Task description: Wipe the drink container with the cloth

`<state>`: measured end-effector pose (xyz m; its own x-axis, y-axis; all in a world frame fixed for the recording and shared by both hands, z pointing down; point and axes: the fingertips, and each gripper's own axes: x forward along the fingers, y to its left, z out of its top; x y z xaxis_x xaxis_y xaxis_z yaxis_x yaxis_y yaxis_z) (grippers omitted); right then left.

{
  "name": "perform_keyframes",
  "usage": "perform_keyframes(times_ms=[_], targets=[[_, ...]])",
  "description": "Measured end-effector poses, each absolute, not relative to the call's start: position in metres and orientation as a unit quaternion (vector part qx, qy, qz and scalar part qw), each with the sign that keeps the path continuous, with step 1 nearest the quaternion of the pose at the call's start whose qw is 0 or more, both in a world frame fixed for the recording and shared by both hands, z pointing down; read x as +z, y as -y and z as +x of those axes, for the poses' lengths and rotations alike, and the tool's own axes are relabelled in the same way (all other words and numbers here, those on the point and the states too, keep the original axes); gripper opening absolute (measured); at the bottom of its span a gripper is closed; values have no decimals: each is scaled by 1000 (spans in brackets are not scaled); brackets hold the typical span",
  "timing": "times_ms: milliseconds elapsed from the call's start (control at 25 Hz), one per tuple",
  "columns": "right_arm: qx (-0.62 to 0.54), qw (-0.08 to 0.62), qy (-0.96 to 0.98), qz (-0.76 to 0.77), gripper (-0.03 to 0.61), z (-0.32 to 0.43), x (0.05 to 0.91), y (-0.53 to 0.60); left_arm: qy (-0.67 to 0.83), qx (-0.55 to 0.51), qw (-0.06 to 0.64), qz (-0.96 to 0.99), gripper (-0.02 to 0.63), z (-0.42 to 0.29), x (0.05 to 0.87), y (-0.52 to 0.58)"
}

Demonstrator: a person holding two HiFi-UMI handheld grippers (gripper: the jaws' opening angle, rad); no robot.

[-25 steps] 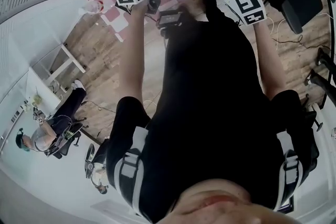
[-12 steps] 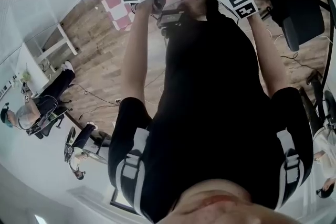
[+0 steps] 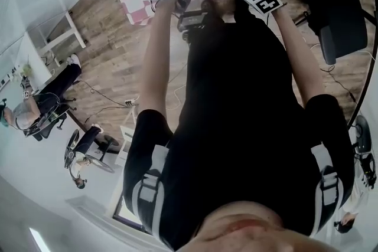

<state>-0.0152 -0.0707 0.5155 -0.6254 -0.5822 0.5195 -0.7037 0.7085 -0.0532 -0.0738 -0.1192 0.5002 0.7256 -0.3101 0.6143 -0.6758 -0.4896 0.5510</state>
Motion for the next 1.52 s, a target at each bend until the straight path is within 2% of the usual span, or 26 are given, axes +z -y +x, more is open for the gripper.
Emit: perform_keyframes(times_ms=[280,480,600,1080,1520], targets=[[121,248,903,330,167,-34,527,74,309,226,404,831,293,-74,500,117],[86,265,907,316,250,-53,522,82,316,229,403,828,293,-73,499,119],[73,276,904,317,276,-61,524,87,317,236,404,825,293,-71,498,120],[45,278,898,338,327,-76,526,99,324,244,417,813,293,-71,499,121],[64,314,884,340,347,-66,567,92,326,241,422,811,293,-72,500,122]])
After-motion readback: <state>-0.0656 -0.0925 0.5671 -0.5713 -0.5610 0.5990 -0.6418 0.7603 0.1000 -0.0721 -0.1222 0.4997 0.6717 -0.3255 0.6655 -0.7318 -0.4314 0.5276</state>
